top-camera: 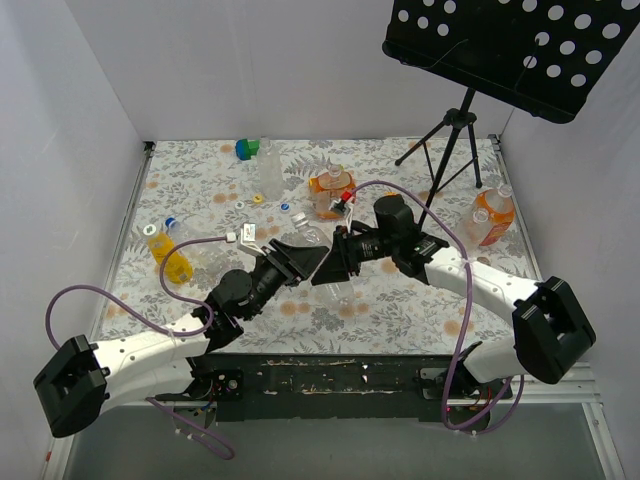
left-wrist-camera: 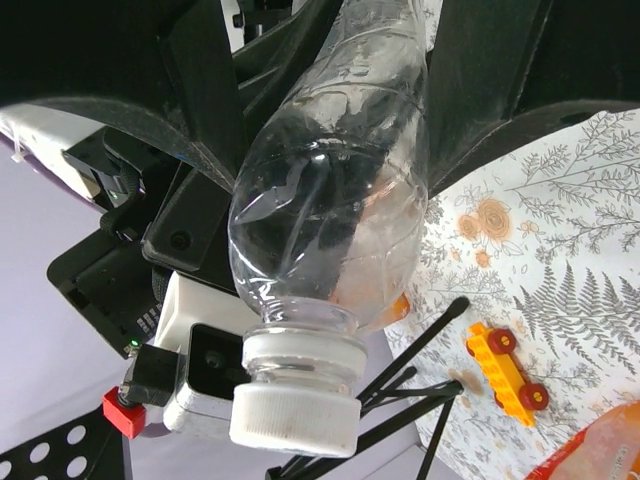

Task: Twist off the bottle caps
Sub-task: Unscrew the bottle cap from the plastic bottle.

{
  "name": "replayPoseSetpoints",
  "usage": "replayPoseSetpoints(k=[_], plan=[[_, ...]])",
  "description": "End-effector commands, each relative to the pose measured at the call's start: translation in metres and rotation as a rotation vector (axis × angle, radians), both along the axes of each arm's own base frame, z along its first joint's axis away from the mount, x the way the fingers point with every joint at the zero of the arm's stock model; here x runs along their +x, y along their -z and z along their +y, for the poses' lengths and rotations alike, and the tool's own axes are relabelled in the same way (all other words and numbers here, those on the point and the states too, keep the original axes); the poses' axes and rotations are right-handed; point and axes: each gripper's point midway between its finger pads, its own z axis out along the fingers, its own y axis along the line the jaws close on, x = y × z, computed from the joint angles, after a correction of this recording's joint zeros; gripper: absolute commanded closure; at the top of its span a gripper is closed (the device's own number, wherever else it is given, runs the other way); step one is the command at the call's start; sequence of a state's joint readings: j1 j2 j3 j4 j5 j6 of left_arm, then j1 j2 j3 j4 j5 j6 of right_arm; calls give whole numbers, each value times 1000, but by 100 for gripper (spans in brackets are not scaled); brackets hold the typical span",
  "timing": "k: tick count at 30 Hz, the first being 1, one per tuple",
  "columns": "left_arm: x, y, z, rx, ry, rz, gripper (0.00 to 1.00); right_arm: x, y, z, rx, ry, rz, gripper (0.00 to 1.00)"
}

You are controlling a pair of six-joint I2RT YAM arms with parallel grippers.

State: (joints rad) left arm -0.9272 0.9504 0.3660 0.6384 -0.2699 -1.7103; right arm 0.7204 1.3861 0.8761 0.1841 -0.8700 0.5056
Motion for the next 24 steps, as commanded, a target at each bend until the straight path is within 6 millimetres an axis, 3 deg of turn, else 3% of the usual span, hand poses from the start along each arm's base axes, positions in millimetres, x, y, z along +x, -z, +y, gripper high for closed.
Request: replayPoseSetpoints(k=[1,6,8,14,17,24], plan=[[-9,-22,6,-35,16,-46,53,-11,-14,-8,59,-48,-100,88],[-21,-23,20,54,22,-85,11,-7,-2,-24,19,-30,-203,92],[-25,-27,29,97,16,-108,2,-6,4,-31,-5,-29,-247,93],[-43,-28,54,267,28,-141,2,-8,20,-56,-73,-41,-359,95],[-55,-32,62,336,70,-158,2,-6,30,-72,-127,-93,-516,95],[-73,-30,61,467,184,-176,2,-2,54,-106,-290,-252,-756,97]])
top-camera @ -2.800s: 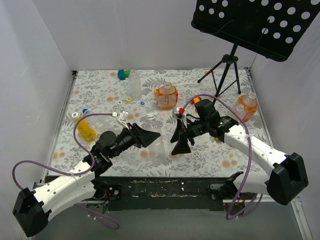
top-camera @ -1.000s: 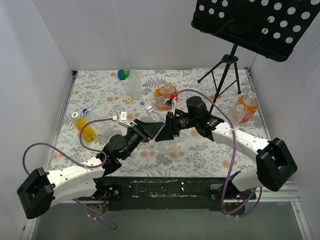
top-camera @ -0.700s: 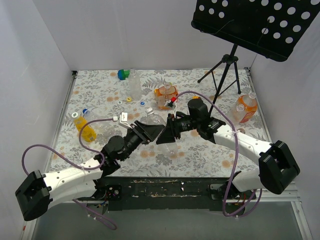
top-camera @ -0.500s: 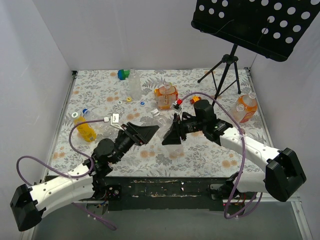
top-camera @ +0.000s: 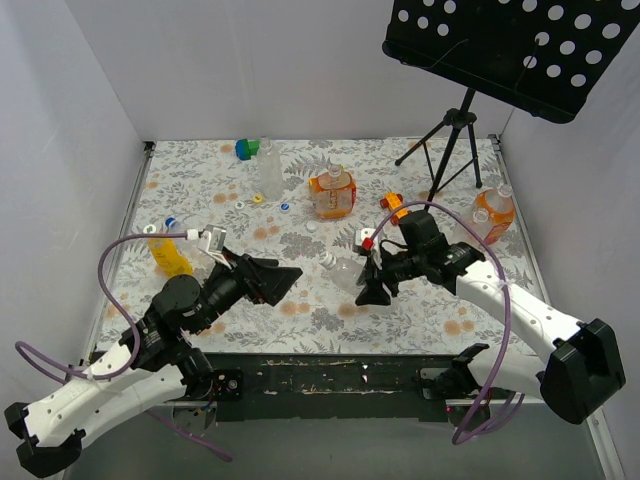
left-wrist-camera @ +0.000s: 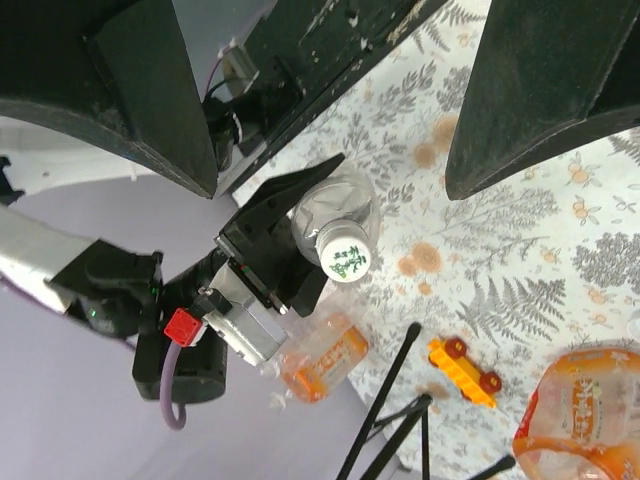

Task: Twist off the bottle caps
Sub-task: Unscrew the bottle cap from the plastic bottle.

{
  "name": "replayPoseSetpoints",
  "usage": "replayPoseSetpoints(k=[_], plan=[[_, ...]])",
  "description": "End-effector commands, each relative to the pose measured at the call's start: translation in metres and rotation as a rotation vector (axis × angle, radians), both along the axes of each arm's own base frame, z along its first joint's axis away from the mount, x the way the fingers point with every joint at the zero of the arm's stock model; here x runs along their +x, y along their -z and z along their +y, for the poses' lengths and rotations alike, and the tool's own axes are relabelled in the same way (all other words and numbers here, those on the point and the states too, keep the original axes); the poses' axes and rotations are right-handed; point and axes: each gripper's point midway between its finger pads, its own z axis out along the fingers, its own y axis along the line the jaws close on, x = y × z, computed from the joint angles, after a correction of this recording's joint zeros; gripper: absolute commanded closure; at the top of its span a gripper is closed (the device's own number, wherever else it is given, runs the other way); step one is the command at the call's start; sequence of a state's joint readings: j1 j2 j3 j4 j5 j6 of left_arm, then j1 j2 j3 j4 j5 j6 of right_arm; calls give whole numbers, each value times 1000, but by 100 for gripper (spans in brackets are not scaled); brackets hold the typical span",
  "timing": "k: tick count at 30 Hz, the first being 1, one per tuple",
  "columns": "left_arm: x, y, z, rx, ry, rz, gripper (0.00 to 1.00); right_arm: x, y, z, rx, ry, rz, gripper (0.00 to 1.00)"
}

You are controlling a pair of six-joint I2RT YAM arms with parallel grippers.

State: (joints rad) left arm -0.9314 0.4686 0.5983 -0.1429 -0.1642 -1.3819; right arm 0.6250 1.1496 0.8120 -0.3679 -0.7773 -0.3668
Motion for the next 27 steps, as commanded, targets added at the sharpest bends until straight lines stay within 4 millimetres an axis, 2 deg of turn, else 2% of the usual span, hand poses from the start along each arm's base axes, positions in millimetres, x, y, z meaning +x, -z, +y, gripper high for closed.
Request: replayPoseSetpoints(k=[1,7,15,21,23,27], plan=[[-14,26,-3,192,101,4,2,5,7,-26,-127,-113,-229,97],[-31,43,-19,324,276,-51,2,-1,15,-48,-158,-139,-329,96],[-50,47,-34,412,484,-311,2,-17,36,-62,-146,-203,-354,94],[-52,48,-45,396,531,-430,2,-15,36,-67,-86,-179,-321,95],[-51,51,-47,399,532,-429,2,-16,32,-67,-61,-178,-319,95],[-50,59,-54,416,566,-420,2,-21,40,-69,-64,-192,-299,95]])
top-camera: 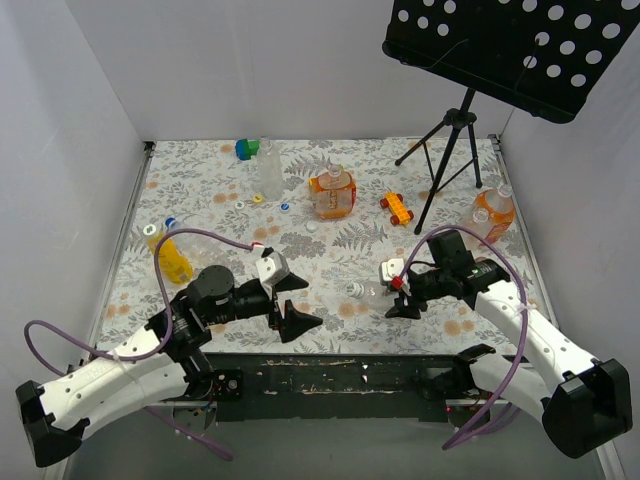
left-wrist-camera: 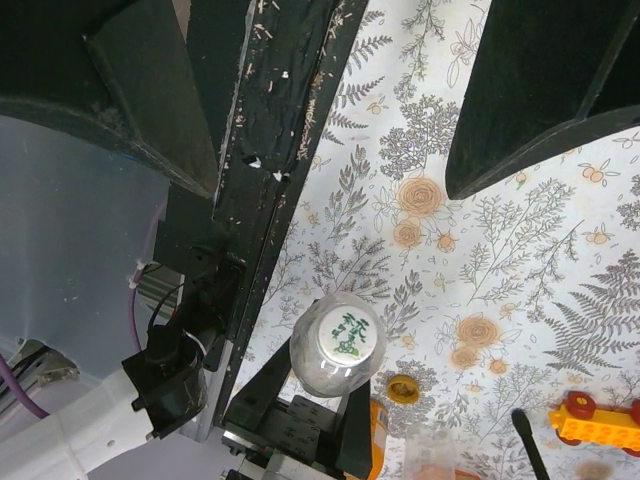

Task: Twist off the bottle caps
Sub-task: Unscrew the bottle cap from the plastic bottle.

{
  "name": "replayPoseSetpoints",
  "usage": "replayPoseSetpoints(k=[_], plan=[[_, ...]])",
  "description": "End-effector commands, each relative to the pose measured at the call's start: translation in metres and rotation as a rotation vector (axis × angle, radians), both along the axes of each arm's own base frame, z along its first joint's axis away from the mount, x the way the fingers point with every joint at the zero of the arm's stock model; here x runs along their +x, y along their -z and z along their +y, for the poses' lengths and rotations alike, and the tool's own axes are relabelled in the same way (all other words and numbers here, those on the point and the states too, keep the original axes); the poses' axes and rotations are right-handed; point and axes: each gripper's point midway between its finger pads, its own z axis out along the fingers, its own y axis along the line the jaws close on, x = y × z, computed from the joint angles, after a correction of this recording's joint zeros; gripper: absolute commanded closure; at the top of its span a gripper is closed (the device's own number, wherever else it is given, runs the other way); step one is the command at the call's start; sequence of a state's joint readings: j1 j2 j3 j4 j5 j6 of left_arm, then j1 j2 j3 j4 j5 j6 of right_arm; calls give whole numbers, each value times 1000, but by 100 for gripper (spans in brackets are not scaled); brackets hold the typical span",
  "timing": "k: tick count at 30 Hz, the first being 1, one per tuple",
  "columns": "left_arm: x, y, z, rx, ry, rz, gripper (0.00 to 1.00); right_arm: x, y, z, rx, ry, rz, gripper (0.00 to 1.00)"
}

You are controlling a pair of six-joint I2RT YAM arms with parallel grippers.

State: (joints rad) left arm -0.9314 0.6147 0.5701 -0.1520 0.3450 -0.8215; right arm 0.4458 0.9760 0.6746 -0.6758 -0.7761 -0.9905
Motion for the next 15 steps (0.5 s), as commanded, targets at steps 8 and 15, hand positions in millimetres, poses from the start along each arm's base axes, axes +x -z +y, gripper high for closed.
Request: replayPoseSetpoints(k=[8,15], plan=[[-2,-2,-23,31,160,-142,2,-15,4,2,24,-78,37,95],[5,2,-41,50,217,-168,2,-16,6,2,18,-82,45,95]])
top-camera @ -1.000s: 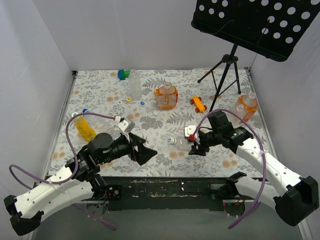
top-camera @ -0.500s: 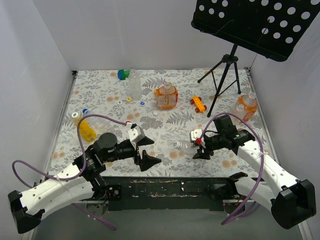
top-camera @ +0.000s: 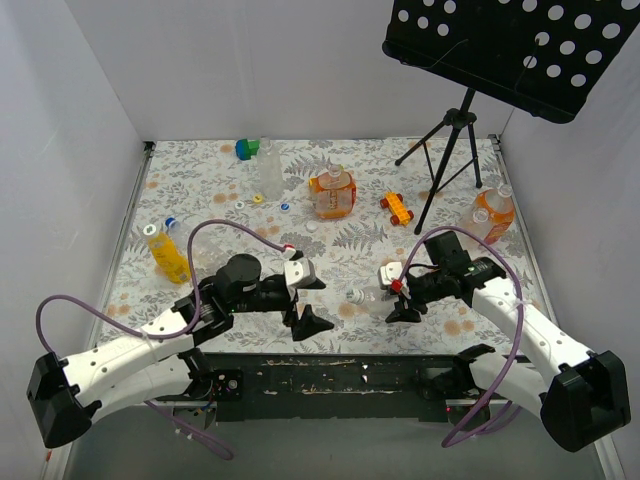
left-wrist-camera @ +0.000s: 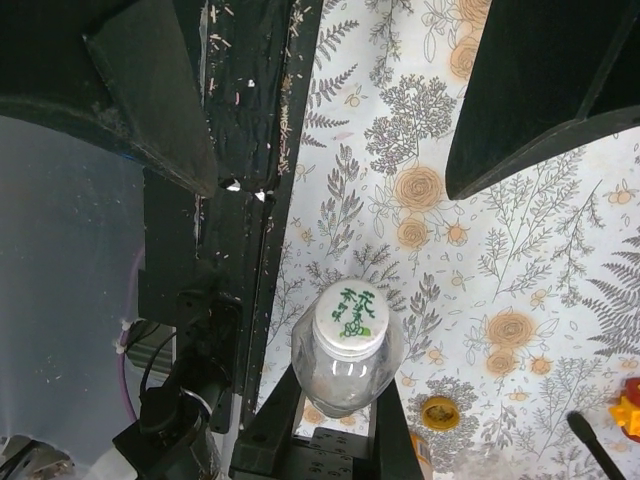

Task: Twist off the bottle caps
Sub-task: Unscrew the bottle cap from the plastic bottle.

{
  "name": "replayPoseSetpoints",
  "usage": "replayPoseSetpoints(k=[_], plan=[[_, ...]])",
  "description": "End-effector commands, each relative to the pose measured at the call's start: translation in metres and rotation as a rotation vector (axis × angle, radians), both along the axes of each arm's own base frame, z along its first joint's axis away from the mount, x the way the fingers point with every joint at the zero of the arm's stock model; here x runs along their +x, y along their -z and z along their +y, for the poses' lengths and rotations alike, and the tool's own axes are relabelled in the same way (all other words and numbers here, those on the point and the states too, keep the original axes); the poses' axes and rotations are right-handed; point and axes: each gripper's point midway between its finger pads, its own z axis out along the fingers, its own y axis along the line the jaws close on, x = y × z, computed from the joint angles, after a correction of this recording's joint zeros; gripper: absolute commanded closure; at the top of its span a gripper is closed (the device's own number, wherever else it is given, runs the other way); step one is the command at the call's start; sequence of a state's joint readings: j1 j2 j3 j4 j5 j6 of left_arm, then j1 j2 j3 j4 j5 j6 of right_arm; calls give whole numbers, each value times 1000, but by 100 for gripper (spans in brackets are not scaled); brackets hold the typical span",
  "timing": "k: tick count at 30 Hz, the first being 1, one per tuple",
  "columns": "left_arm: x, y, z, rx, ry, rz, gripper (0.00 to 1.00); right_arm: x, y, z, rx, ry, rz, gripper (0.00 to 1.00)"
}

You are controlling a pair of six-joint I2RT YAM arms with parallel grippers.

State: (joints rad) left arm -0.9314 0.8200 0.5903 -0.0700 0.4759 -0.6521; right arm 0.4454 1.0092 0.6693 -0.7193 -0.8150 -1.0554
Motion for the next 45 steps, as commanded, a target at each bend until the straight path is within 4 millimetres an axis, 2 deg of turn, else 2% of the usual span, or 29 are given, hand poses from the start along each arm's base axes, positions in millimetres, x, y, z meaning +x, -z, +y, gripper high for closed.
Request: replayPoseSetpoints(k=[1,7,16,24,45], plan=[[3,-22,-16,-46,71,-73,2,-6,-1,1,17,-25,15,94],[6,-27,-26,-72,95,-87,2,-6,1,1,12,-25,20,94],[7,-23,-25,-67,79,-80,2,-5,3,0,3,-24,28,94],[20,-20,-22,-61,-24,-38,2,-6,4,0,0,-26,29,94],[10,-18,-17,-40,19,-41,2,-6,6,-1,-9,-22,36,94]])
